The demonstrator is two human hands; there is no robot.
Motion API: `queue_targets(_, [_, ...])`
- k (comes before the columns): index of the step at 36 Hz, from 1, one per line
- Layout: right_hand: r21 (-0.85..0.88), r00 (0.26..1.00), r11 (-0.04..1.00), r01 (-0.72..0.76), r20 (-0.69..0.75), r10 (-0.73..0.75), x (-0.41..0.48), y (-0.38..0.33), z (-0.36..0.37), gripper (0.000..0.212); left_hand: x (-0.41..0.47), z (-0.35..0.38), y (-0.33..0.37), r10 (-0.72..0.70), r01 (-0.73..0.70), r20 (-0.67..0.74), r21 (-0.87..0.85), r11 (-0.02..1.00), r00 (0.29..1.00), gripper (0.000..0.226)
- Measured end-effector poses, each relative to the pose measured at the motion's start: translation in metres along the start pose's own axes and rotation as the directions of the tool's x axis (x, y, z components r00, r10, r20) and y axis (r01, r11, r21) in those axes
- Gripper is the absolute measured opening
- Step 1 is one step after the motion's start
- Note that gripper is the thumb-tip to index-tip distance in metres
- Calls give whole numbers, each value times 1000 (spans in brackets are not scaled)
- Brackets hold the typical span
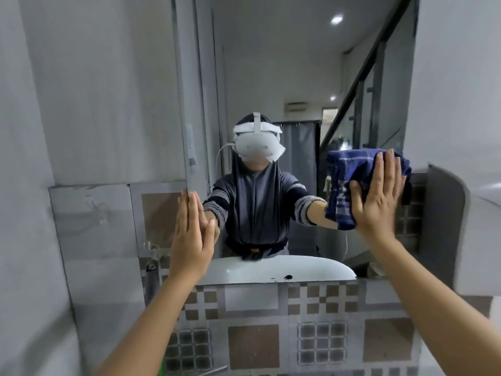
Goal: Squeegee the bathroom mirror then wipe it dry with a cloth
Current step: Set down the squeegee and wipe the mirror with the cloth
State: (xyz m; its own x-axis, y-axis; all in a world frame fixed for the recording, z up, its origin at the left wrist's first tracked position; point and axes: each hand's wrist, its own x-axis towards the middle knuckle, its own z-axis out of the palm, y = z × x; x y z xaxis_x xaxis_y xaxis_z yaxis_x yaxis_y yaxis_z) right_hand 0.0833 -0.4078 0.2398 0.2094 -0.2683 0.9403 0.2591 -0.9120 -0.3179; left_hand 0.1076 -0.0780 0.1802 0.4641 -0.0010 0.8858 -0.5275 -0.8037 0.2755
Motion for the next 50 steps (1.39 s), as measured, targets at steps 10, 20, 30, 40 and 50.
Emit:
queue_targets(10, [154, 856, 863, -482, -127, 501, -30, -63, 27, 65, -4, -7, -4, 70, -69, 1, -89, 994, 998, 70])
queue_targets(20, [154, 841, 848, -507, -124, 526, -60, -141, 62, 65, -57, 4, -25, 67, -47, 119, -162, 986, 991, 72])
queue_targets(30, [-29, 996, 996, -81, 27, 82, -66, -221, 91, 63, -71, 6, -42, 106, -78, 138, -197, 977, 985, 75])
queue_targets(40, [-142, 564, 569, 810, 456, -689, -27, -178, 63, 58, -72, 6, -39, 107, -94, 95, -137, 986, 990, 74])
queue_targets(50, [-157, 479, 471, 868, 512, -713, 4, -89, 18, 59, -55, 5, -9, 32, -36, -50, -77, 996, 998, 71])
